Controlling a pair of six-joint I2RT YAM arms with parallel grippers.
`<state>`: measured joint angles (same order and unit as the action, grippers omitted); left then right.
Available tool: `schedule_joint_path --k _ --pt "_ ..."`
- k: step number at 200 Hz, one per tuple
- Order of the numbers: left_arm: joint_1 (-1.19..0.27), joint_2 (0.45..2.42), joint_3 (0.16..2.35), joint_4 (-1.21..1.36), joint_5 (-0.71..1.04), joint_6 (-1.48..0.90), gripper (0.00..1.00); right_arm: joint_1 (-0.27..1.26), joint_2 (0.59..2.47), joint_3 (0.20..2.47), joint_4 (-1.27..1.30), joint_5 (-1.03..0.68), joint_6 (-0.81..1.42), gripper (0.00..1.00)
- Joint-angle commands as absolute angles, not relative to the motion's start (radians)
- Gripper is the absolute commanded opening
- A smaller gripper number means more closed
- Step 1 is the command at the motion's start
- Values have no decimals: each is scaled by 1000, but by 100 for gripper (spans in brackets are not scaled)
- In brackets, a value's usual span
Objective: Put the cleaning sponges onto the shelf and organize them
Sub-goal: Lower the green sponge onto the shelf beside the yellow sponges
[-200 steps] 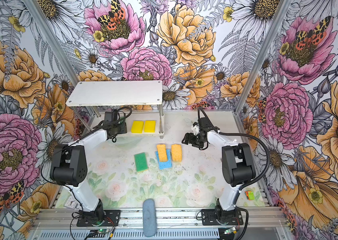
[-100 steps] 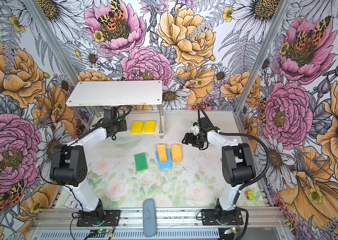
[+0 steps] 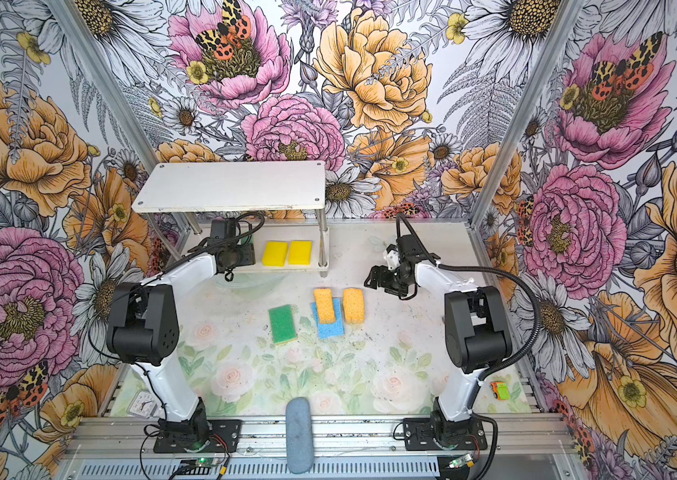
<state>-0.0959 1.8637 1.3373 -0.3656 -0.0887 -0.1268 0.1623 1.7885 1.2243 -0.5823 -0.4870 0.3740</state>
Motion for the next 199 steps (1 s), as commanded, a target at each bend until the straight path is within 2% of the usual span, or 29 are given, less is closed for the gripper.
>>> schedule_joint_path --k 1,199 --pt "-85 1872 1368 -386 -62 -121 66 157 1782 1230 -564 -485 368 82" --pt "-90 1880 1383 -402 -59 -43 68 157 1782 1218 -565 -478 369 82"
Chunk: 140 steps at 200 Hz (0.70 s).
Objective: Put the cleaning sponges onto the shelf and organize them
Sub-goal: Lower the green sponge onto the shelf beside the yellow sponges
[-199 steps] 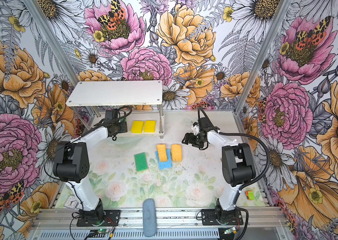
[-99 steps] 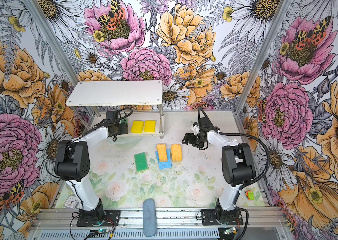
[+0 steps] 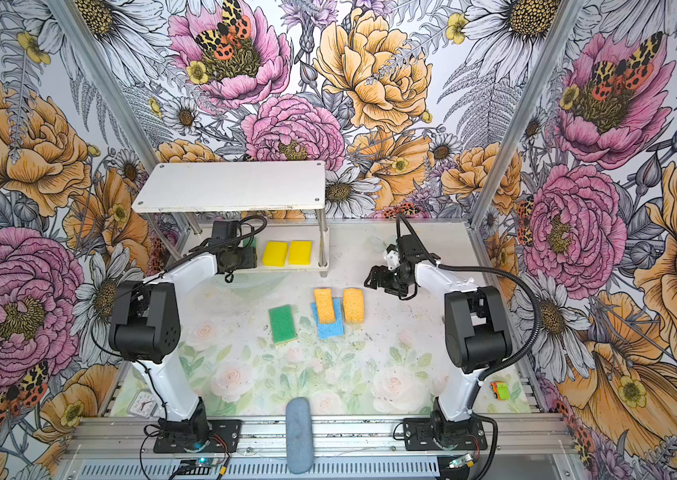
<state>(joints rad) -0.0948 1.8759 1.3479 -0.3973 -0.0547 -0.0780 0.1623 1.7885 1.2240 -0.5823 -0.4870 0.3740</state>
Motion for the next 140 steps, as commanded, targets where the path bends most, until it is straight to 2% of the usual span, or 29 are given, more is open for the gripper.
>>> schedule_joint_path --k 1,140 --pt "-90 1880 1383 -402 -59 -42 68 157 1782 1218 -565 -478 370 81" --pt "-83 1917 1427 -441 -84 9 70 157 1787 1225 -565 -475 373 81"
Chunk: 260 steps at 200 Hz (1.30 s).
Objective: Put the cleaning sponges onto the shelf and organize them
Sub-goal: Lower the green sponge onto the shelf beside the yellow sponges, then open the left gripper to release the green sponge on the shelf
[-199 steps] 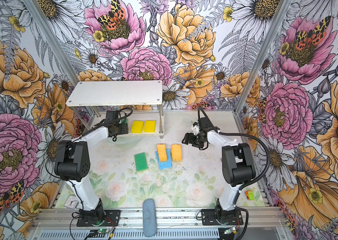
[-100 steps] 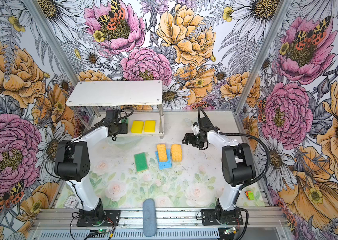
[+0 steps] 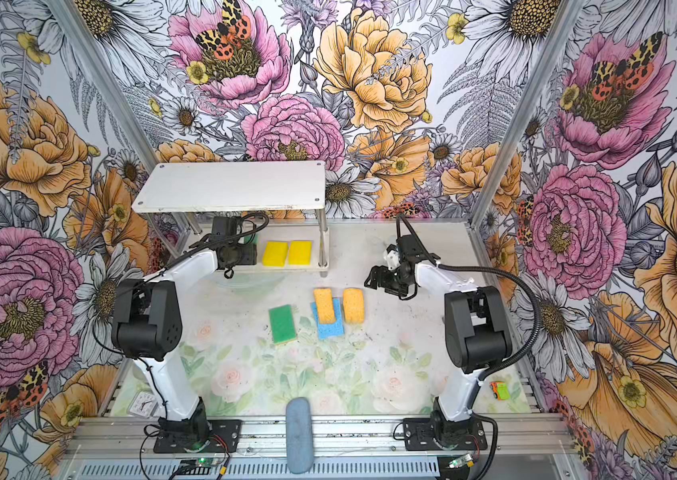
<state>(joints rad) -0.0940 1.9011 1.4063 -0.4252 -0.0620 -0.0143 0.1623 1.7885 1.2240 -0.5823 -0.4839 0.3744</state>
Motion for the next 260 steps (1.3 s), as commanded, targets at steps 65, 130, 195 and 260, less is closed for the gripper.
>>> schedule_joint_path --k 65,130,195,260 --pt "-69 1931 1431 -440 -84 11 72 157 1789 1232 -564 -476 377 81" --pt "-67 1934 1432 -439 -92 11 73 158 1793 1238 -565 -476 379 81" --pt "-67 1945 1448 -439 -84 8 73 158 1796 1236 -564 -475 380 81" --pt "-67 1944 1449 -439 -87 -6 77 158 1793 1236 -564 -473 379 81"
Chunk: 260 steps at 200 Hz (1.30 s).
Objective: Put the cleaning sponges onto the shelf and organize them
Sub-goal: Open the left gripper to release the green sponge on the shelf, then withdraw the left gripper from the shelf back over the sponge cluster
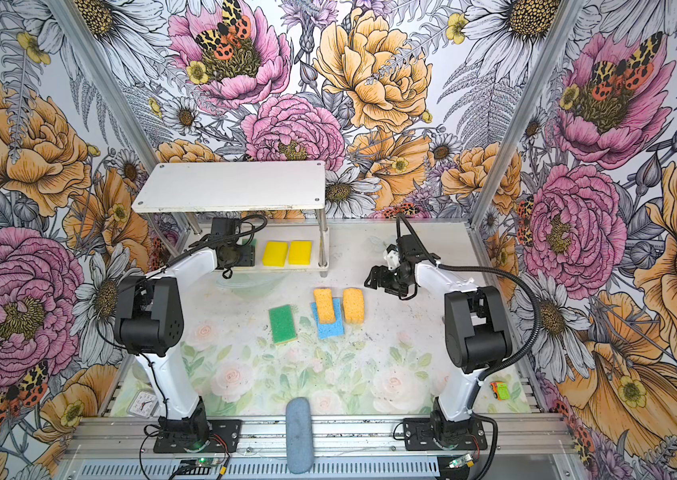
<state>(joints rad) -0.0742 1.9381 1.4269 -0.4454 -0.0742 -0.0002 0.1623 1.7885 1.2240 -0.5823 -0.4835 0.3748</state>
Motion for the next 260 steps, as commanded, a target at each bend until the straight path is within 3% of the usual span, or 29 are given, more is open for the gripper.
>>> schedule_joint_path --k 1,37,161,206,260 --pt "-67 1944 1449 -440 -87 -7 77 158 1793 1236 -564 -473 379 81" --pt "-66 1912 1428 -423 -75 -12 88 158 1792 1235 -564 -472 379 81" --pt "-73 1724 1292 -411 -73 -51 92 158 1763 1218 -563 -471 367 81" --pt "-133 1598 1198 -427 -154 -72 99 158 1757 1219 -564 -472 368 81" --pt "-298 1442 1084 -500 -237 -242 99 157 1753 1230 -566 -481 369 81"
